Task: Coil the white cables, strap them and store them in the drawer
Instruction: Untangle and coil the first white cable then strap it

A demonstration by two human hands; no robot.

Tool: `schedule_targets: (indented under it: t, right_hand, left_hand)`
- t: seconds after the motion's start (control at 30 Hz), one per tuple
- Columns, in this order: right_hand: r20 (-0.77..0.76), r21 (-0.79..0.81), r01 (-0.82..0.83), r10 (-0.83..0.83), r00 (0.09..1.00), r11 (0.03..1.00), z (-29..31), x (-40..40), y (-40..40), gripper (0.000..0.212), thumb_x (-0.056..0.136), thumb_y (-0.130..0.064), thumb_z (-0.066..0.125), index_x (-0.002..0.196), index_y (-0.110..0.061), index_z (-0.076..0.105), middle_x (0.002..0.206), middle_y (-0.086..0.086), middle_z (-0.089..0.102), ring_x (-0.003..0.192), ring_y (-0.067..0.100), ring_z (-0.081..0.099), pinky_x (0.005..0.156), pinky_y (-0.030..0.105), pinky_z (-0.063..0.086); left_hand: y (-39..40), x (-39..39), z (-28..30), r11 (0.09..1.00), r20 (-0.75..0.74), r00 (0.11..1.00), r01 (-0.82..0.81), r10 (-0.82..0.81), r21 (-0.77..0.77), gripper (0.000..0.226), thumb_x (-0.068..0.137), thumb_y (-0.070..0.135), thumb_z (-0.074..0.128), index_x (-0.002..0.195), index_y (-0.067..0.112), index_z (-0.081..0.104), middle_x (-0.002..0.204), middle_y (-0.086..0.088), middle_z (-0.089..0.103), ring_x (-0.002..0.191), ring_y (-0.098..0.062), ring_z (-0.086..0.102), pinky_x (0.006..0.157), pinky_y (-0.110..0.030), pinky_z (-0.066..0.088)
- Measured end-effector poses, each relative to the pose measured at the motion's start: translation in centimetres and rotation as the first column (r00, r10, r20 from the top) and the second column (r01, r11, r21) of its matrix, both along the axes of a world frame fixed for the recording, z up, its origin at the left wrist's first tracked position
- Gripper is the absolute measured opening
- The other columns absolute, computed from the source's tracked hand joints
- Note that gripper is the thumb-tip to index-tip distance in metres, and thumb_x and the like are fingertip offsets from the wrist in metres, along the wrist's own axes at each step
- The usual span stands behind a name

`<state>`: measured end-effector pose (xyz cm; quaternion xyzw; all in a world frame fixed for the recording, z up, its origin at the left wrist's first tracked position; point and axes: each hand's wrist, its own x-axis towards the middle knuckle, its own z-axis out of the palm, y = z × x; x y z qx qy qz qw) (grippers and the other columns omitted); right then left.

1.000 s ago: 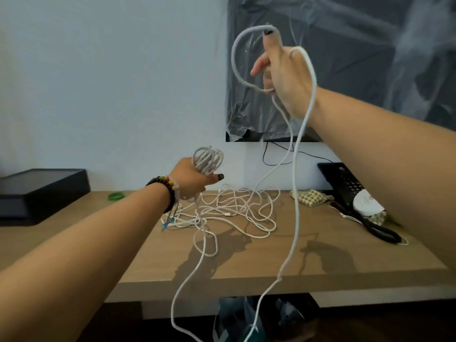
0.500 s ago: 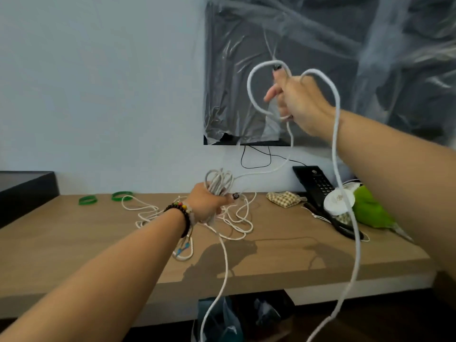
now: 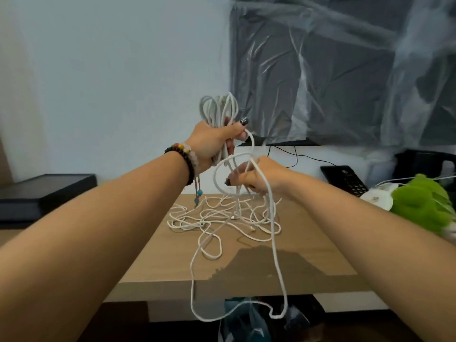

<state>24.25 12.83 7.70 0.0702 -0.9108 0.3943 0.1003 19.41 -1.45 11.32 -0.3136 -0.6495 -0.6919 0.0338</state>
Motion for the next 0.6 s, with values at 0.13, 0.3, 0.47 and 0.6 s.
schedule_targets:
  t: [0.13, 0.3, 0.47, 0.6]
  right_hand:
    - [0.000, 0.198, 0.090, -0.092, 0.996, 0.976, 2.2, -1.3, -1.3, 0.022, 0.085, -0.015, 0.066, 0.064, -0.010, 0.064, 0.061, 0.006, 0.063, 0.051, 0.018, 0.051, 0.052, 0.026, 0.042]
    - [-0.280, 0.218, 0.275, -0.210, 0.937, 0.936, 8.0, -2.1, -1.5, 0.019, 0.090, -0.019, 0.061, 0.085, -0.003, 0.069, 0.061, 0.006, 0.068, 0.047, 0.015, 0.065, 0.048, 0.020, 0.052]
    - [-0.634, 0.282, 0.499, -0.231, 0.738, 0.819, 14.1, -2.9, -2.3, 0.018, 0.092, -0.020, 0.058, 0.091, -0.007, 0.069, 0.079, 0.013, 0.068, 0.072, 0.030, 0.069, 0.069, 0.038, 0.058]
    - [-0.833, 0.265, 0.631, -0.156, 0.530, 0.729, 16.5, -2.8, -2.4, 0.020, 0.097, -0.023, 0.051, 0.103, -0.011, 0.065, 0.100, 0.016, 0.067, 0.091, 0.037, 0.063, 0.069, 0.036, 0.049]
  left_hand:
    - [-1.4, -0.2, 0.9, 0.983, 0.026, 0.985, -0.172, 0.171, 0.058, 0.020, 0.075, 0.026, 0.083, 0.070, 0.015, 0.068, 0.050, -0.002, 0.051, 0.044, -0.015, 0.042, 0.051, -0.029, 0.034]
    - [-3.3, -0.6, 2.5, 0.947, 0.039, 0.964, -0.265, 0.263, 0.182, 0.020, 0.083, 0.031, 0.075, 0.076, 0.012, 0.071, 0.058, 0.000, 0.061, 0.046, -0.011, 0.050, 0.048, -0.025, 0.036]
    - [-4.2, -0.4, 5.2, 0.938, -0.018, 0.967, -0.243, 0.255, 0.249, 0.035, 0.086, 0.040, 0.071, 0.063, 0.019, 0.056, 0.049, 0.006, 0.058, 0.048, -0.013, 0.050, 0.050, -0.025, 0.035]
    - [-4.6, -0.2, 7.2, 0.924, -0.075, 0.960, -0.237, 0.270, 0.301, 0.030, 0.084, 0.043, 0.072, 0.069, 0.021, 0.058, 0.055, 0.008, 0.061, 0.062, -0.016, 0.055, 0.057, -0.029, 0.039]
